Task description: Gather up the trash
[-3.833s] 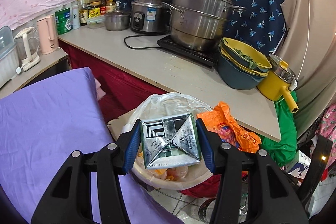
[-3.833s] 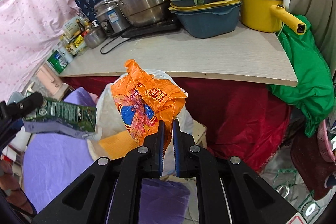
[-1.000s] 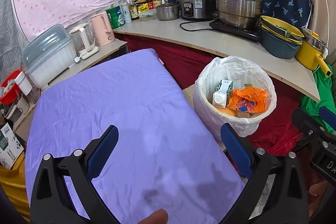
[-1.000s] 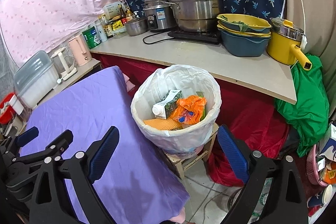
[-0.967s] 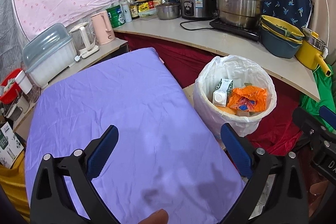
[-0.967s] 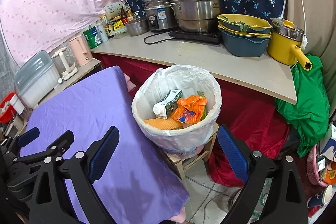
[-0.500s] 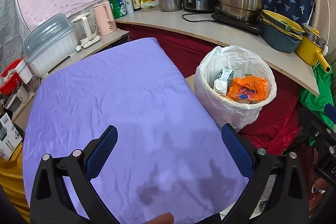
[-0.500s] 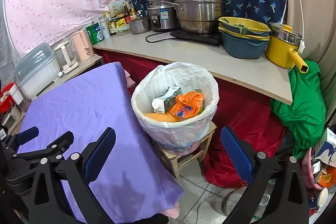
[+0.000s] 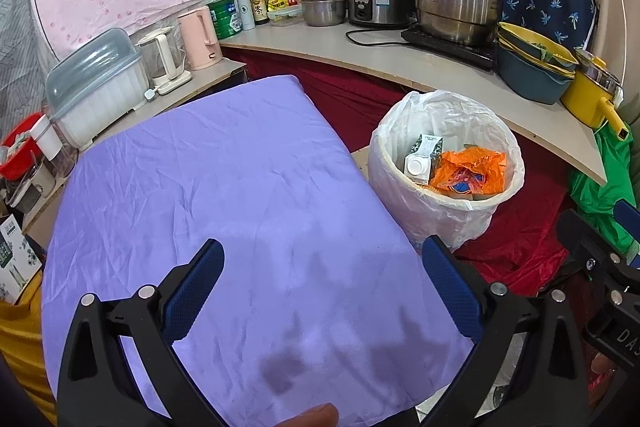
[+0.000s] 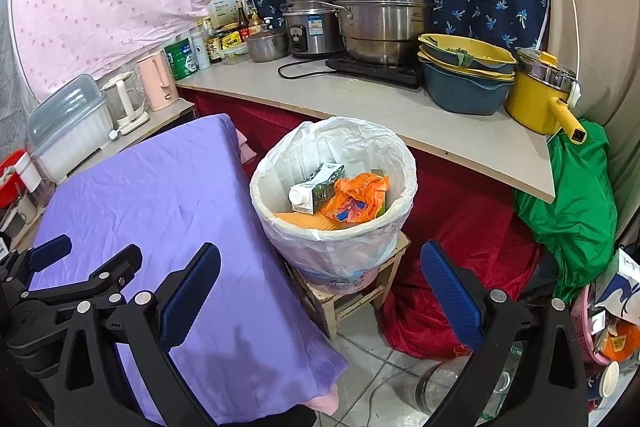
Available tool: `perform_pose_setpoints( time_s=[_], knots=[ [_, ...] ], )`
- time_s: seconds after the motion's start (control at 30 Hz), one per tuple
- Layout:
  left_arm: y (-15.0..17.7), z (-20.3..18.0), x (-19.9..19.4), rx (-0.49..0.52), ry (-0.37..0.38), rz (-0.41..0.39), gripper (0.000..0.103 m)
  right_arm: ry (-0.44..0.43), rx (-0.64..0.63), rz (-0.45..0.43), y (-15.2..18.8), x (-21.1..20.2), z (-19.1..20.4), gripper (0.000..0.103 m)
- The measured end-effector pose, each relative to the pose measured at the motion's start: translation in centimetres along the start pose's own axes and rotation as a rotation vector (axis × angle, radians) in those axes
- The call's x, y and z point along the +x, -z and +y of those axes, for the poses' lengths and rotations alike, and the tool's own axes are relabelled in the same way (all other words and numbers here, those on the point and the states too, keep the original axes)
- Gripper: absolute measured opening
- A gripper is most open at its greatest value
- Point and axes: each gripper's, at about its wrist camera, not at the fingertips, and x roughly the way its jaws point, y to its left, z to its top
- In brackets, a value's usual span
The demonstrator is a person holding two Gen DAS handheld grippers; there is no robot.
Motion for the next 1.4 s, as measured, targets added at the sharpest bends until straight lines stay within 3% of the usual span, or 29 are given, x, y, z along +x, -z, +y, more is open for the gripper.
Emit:
perform_pose_setpoints(
  time_s=[1.4],
  knots=[
    [0.6, -0.3, 1.1, -0.004, -0.005, 0.036, 0.094, 0.003, 0.012, 0.042, 0.8, 1.8, -1.1, 0.096]
  ],
)
